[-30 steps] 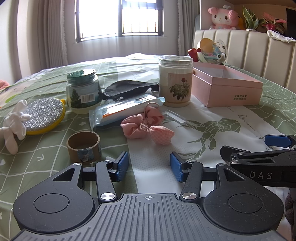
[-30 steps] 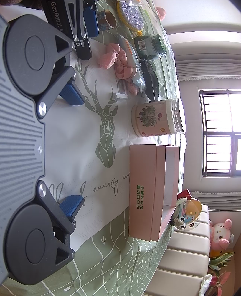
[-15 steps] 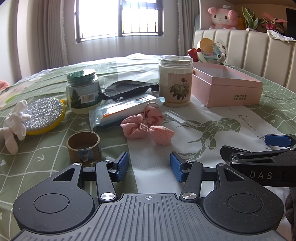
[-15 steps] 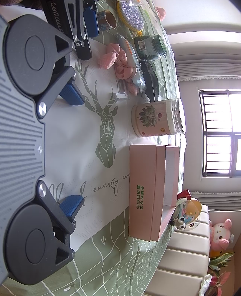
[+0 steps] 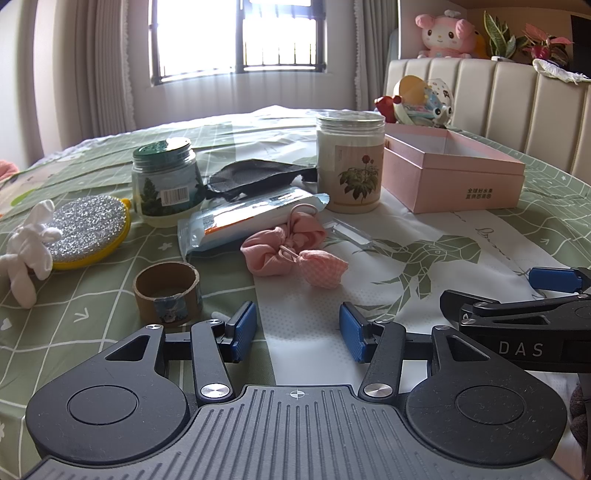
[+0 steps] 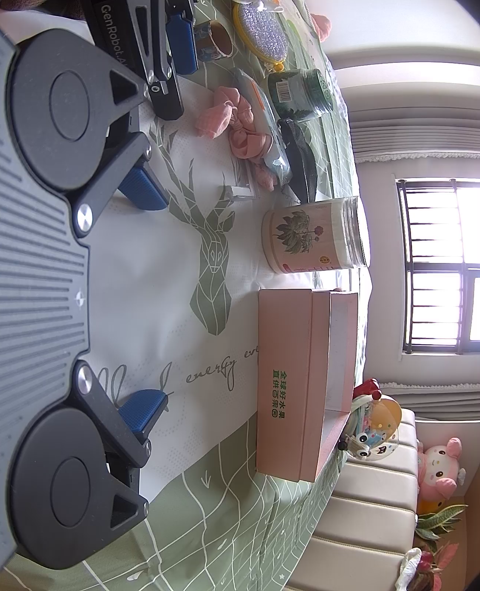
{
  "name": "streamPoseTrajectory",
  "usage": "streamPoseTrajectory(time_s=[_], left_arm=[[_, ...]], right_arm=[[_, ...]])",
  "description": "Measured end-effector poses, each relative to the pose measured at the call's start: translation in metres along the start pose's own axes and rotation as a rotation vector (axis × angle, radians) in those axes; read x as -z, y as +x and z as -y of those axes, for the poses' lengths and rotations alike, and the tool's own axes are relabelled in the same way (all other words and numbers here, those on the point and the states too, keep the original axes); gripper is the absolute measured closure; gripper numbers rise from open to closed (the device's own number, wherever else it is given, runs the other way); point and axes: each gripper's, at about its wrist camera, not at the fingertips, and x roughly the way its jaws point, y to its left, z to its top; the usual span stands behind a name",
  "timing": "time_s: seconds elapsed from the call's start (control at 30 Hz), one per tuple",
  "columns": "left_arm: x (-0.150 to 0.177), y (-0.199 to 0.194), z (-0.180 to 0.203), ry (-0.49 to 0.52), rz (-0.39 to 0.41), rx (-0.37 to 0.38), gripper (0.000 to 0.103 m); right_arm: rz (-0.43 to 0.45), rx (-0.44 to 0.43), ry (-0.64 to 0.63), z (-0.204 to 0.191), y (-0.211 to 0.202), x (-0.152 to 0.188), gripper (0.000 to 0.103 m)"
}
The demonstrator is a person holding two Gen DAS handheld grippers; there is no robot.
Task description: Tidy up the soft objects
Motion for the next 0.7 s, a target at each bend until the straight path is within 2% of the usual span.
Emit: streamPoseTrajectory(time_s=[0.37,0.6,0.7], left_arm=[[-0.002,0.001,0.001,0.003,-0.014,-0.009,0.048],[-0.010,0.004,-0.015,-0.035,-0.066,0.066,0.048],[-0.008,0.002,-0.010,-0.017,-0.053,0.044,0.048]], right_arm=[[-0.019,-0.002,-0.005,0.000,0.001,-0.002,0.000],[-0.155,-0.063,0.007,0.009,0.011,-0.019,0.000],[-0.199,-0.067,-0.047,0.005,0.011,-0.021,0.000]])
